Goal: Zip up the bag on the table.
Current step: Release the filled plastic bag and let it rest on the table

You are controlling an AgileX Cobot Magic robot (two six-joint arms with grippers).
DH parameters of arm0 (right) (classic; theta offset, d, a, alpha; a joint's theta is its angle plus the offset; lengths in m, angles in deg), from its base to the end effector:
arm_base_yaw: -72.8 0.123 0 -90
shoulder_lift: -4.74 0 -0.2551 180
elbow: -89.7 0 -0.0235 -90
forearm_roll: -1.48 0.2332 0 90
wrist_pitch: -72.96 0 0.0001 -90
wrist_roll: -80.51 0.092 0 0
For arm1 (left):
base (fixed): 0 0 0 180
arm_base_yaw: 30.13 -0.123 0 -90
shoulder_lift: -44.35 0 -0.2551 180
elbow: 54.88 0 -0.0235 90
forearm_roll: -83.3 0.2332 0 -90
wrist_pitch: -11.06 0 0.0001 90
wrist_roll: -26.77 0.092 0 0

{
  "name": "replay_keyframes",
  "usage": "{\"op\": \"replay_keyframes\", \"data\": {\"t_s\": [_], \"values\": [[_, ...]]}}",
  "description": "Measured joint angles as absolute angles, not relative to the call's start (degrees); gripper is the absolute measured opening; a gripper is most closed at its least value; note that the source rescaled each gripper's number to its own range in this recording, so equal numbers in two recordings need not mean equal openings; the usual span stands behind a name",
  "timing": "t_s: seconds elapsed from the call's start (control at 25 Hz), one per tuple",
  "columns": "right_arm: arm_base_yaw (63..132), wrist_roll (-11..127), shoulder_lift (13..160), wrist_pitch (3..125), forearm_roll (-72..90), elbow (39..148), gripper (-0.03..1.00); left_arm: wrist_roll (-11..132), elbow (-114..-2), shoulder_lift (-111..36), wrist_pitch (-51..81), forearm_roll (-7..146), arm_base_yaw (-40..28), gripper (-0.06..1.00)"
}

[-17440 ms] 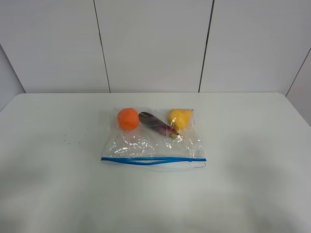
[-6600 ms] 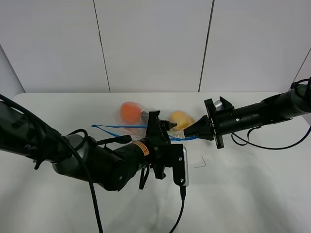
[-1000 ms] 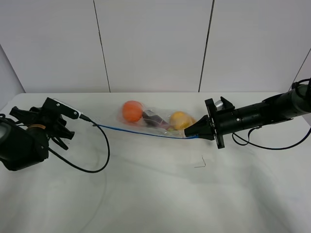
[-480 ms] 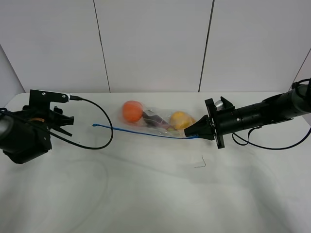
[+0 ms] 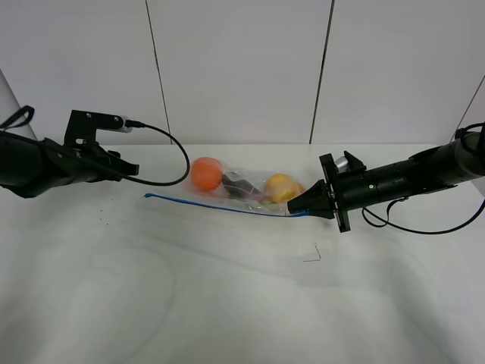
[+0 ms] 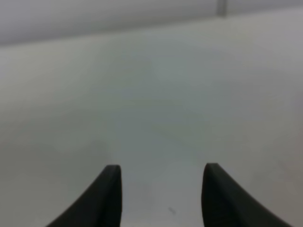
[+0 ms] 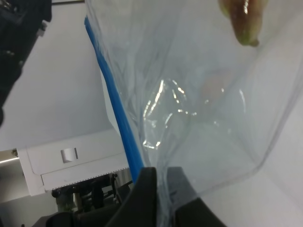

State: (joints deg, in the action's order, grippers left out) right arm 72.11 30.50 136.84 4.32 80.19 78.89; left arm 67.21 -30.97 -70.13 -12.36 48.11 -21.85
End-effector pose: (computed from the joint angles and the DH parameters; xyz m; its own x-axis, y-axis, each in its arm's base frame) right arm 0.3382 0.0800 0.1037 -0.9958 0.0915 -0.0033 0.0336 0.3991 0.9163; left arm 0.3558 -0.0305 0.1531 -0.4817 0.1991 -0.8534 0.0049 0.9745 0.2245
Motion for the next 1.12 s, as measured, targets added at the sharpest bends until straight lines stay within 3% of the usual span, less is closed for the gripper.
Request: {"op": "replay_keyframes", "data": {"t_s": [0.2,0.36,0.48,0.68,1.0,1.12], "values": [[72.1,30.5,136.8,4.3,80.2,78.9,0.0,68.6,-32.0,-65.7,-3.8,48.1,-23.6,0.57],[72.1,30.6,136.8,4.3,80.2,78.9,0.0,68.6,-32.3,-62.7,-0.1,46.4,-24.1,0.84],[72.1,31.2,136.8,4.3,80.2,78.9,0.0,67.2,-33.1,-61.6,9.8,40.4,-26.2,0.94],[72.1,31.6,136.8,4.3,80.2,78.9,0.0,61.3,-36.2,-61.3,29.7,40.6,-31.5,0.96],[72.1,31.6,136.8,4.3,80.2,78.9,0.0,32.1,-47.2,-61.3,57.1,74.0,-32.0,0.96],[72.1,31.6,136.8,4.3,80.2,78.9,0.0,28.2,-49.4,-61.3,63.8,78.9,-32.1,0.96]]}}
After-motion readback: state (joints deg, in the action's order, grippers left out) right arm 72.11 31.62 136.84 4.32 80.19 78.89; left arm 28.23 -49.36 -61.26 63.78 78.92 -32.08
